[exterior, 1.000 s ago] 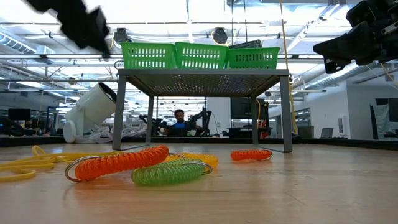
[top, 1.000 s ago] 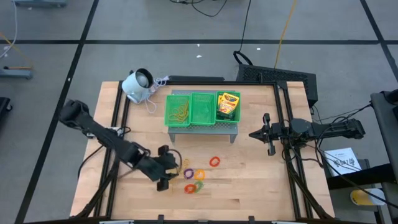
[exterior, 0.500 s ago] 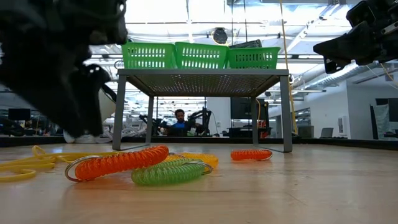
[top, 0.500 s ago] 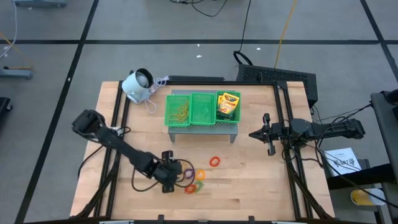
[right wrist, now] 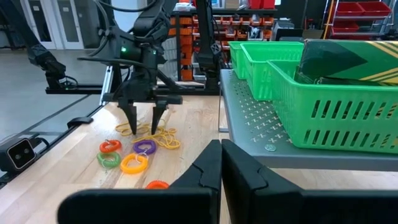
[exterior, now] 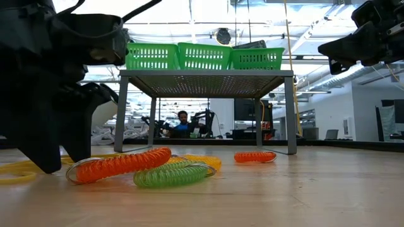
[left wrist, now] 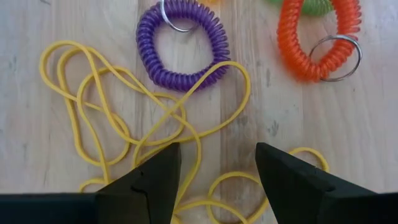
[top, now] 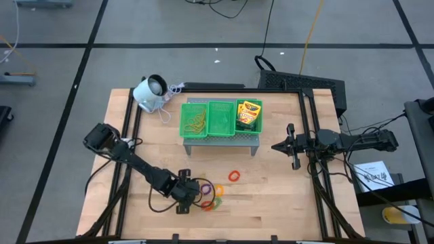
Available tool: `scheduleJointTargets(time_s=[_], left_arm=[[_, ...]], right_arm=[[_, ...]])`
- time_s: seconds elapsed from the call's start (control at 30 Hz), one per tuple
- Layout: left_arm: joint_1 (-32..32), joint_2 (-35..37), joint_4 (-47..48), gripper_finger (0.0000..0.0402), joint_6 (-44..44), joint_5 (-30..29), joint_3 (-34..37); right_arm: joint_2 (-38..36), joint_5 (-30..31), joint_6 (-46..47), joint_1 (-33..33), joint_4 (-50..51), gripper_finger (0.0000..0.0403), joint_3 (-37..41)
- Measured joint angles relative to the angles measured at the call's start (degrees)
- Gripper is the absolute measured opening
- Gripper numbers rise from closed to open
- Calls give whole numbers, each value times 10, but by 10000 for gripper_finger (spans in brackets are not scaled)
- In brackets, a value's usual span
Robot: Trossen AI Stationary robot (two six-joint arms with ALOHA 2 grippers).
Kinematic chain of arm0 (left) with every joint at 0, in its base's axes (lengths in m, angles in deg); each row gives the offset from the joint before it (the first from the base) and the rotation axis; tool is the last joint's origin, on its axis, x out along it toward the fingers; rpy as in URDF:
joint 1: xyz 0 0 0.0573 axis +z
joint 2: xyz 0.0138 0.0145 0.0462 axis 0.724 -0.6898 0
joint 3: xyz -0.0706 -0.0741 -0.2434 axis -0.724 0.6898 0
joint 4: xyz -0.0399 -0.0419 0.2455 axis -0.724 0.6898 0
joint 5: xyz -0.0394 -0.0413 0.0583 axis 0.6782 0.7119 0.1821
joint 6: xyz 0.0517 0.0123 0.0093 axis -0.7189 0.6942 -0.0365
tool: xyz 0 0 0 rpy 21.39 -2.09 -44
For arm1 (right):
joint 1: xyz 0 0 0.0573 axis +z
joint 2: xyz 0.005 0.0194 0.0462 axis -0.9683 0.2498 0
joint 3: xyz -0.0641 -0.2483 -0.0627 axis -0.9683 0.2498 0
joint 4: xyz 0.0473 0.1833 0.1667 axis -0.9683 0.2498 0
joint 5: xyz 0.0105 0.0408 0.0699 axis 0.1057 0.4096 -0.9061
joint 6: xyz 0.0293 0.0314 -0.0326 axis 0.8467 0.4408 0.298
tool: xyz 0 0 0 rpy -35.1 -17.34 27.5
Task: Pick & Place Office Desk Supplies
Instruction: Put the yellow rubber band into the left green basket
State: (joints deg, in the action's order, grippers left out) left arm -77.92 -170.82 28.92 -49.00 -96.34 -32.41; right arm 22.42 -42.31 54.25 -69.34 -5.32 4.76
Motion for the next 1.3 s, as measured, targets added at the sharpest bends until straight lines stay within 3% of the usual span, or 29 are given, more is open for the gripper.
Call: scheduleJointTargets(time_s=[0.17,0.5,0.8,1.3], left_arm=[[0,-1,-1,202,-27,-4,1],[1,-2,-1,82,-50,-9,1],[1,-2,0,10,-41,-34,1],[5,71,6,12,-56,-28,4]], right_arm=[[0,0,0,0,0,0,0],[0,0,0,0,0,0,0],[0,0,0,0,0,0,0],[0,0,0,0,0,0,0]])
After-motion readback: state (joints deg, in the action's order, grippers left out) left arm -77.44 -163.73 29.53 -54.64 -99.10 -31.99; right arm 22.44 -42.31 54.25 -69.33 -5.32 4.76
